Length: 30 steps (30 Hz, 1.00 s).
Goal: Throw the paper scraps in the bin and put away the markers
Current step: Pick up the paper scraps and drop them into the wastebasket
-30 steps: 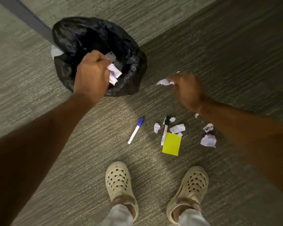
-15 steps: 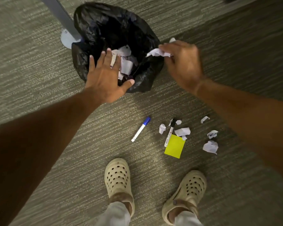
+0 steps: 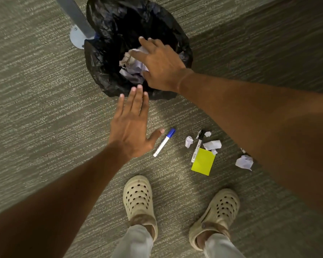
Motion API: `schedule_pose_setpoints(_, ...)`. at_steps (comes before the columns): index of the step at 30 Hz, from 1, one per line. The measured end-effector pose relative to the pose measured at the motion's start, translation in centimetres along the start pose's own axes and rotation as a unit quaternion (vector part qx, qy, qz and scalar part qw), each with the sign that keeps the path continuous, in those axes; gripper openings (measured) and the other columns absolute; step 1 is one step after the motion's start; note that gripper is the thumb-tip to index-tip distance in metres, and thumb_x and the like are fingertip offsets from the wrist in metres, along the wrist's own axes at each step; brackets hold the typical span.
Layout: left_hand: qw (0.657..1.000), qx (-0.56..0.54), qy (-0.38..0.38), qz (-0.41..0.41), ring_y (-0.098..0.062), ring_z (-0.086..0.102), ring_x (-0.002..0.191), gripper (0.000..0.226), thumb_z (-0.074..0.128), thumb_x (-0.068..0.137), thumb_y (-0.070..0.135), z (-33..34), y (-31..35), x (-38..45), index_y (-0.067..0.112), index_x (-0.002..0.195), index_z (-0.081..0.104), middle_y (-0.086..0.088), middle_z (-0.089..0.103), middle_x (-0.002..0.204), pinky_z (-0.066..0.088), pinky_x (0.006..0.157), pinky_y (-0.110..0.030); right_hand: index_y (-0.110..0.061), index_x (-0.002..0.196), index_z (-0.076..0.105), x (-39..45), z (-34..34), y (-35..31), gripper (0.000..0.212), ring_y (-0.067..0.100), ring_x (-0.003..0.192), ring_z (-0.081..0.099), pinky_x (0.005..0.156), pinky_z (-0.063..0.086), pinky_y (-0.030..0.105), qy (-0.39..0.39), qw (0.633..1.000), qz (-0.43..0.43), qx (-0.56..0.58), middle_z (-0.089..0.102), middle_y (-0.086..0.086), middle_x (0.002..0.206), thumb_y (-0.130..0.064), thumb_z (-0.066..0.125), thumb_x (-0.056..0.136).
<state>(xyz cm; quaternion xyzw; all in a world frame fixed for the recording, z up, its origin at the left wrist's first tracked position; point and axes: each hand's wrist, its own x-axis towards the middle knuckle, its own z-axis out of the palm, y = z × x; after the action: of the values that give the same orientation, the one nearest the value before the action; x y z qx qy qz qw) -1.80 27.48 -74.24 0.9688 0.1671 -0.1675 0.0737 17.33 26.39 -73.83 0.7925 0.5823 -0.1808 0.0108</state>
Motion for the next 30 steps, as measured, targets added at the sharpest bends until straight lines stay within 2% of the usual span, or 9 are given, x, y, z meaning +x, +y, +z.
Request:
schedule_pose_setpoints(5, 0.997, -0.013, -0.012, 0.07, -0.032, -0.001, 0.147, 0.094, 0.021, 0.085, 0.07, 1.5, 3.0, -1.0, 0.004, 0.15, 0.005, -0.022, -0.003, 0.158, 0.003, 0.119, -0.048, -0.02, 0.149, 0.026, -4.5, 0.1, 2.7, 0.065, 0.033, 0.14, 0.031, 0.109, 0.035, 0.047, 0.108, 0.991, 0.062, 0.04, 0.028, 0.016, 0.156, -0.034, 0.047, 0.09)
schedule_pose_setpoints(7, 0.995, -0.02, -0.013, 0.093, -0.031, 0.001, 0.147, 0.092, 0.029, 0.085, 0.066, 2.1, 4.5, -1.1, 0.005, 0.15, 0.007, -0.021, 0.0, 0.158, 0.003, 0.119, -0.048, -0.018, 0.149, 0.027, -7.6, 1.1, 4.1, 0.065, 0.034, 0.139, 0.031, 0.112, 0.034, 0.047, 0.129, 0.985, 0.093, 0.068, 0.028, 0.017, 0.155, -0.032, 0.047, 0.089)
schedule_pose_setpoints(12, 0.987, -0.023, -0.059, 0.15, -0.03, 0.009, 0.146, 0.085, 0.045, 0.085, 0.048, 5.3, 9.0, -1.4, 0.006, 0.149, 0.006, -0.019, 0.006, 0.158, 0.0, 0.115, -0.039, -0.015, 0.151, 0.021, -17.5, 7.1, 7.9, 0.068, 0.033, 0.144, 0.025, 0.114, 0.03, 0.05, 0.061, 0.98, 0.176, 0.071, 0.022, 0.017, 0.158, -0.033, 0.049, 0.092)
schedule_pose_setpoints(15, 0.981, -0.027, -0.099, 0.164, -0.029, 0.019, 0.145, 0.077, 0.052, 0.086, 0.031, 8.4, 11.5, -1.0, 0.006, 0.148, 0.015, -0.017, 0.018, 0.157, 0.011, 0.115, -0.038, -0.011, 0.149, 0.028, -23.2, 11.7, 9.3, 0.069, 0.037, 0.14, 0.032, 0.11, 0.035, 0.05, 0.025, 0.97, 0.225, 0.088, 0.028, 0.022, 0.155, -0.028, 0.057, 0.089)
schedule_pose_setpoints(18, 0.974, 0.005, -0.136, 0.184, -0.029, 0.032, 0.138, 0.071, 0.056, 0.083, 0.017, 11.9, 13.7, 0.4, 0.007, 0.146, 0.026, -0.016, 0.032, 0.15, 0.028, 0.116, -0.044, -0.011, 0.147, 0.032, -27.7, 16.3, 10.4, 0.068, 0.039, 0.138, 0.034, 0.111, 0.033, 0.049, -0.021, 0.961, 0.262, 0.089, 0.03, 0.023, 0.154, -0.025, 0.06, 0.087)
schedule_pose_setpoints(23, 0.962, 0.085, -0.185, 0.181, -0.03, 0.026, 0.142, 0.07, 0.058, 0.084, 0.008, 16.5, 15.3, 2.8, 0.007, 0.146, 0.026, -0.018, 0.024, 0.154, 0.037, 0.107, -0.055, -0.007, 0.148, 0.029, -32.0, 22.0, 12.0, 0.069, 0.036, 0.143, 0.028, 0.115, 0.028, 0.05, -0.041, 0.959, 0.269, 0.077, 0.028, 0.022, 0.154, -0.021, 0.055, 0.086)
schedule_pose_setpoints(25, 0.963, 0.104, -0.171, 0.182, -0.033, 0.033, 0.137, 0.063, 0.061, 0.082, 0.005, 17.3, 15.3, 3.2, 0.007, 0.14, 0.036, -0.02, 0.031, 0.148, 0.044, 0.101, -0.056, -0.007, 0.148, 0.027, -32.4, 23.3, 12.5, 0.073, 0.038, 0.141, 0.029, 0.114, 0.028, 0.051, -0.056, 0.957, 0.273, 0.081, 0.028, 0.022, 0.154, -0.02, 0.058, 0.083)
schedule_pose_setpoints(28, 0.965, 0.138, -0.136, 0.178, -0.03, 0.048, 0.12, 0.046, 0.064, 0.078, 0.002, 17.0, 15.6, 3.7, 0.008, 0.123, 0.056, -0.014, 0.049, 0.128, 0.05, 0.09, -0.053, -0.007, 0.148, 0.026, -32.3, 24.1, 12.9, 0.075, 0.039, 0.139, 0.031, 0.111, 0.032, 0.054, -0.064, 0.952, 0.284, 0.095, 0.03, 0.023, 0.152, -0.018, 0.059, 0.082)
schedule_pose_setpoints(30, 0.962, 0.132, -0.158, 0.181, -0.028, 0.054, 0.109, 0.031, 0.059, 0.08, -0.001, 16.5, 15.8, 4.2, 0.005, 0.111, 0.062, -0.013, 0.053, 0.117, 0.052, 0.087, -0.048, -0.007, 0.147, 0.027, -32.3, 24.2, 13.0, 0.075, 0.038, 0.138, 0.032, 0.11, 0.034, 0.053, -0.068, 0.951, 0.284, 0.097, 0.031, 0.022, 0.152, -0.018, 0.06, 0.081)
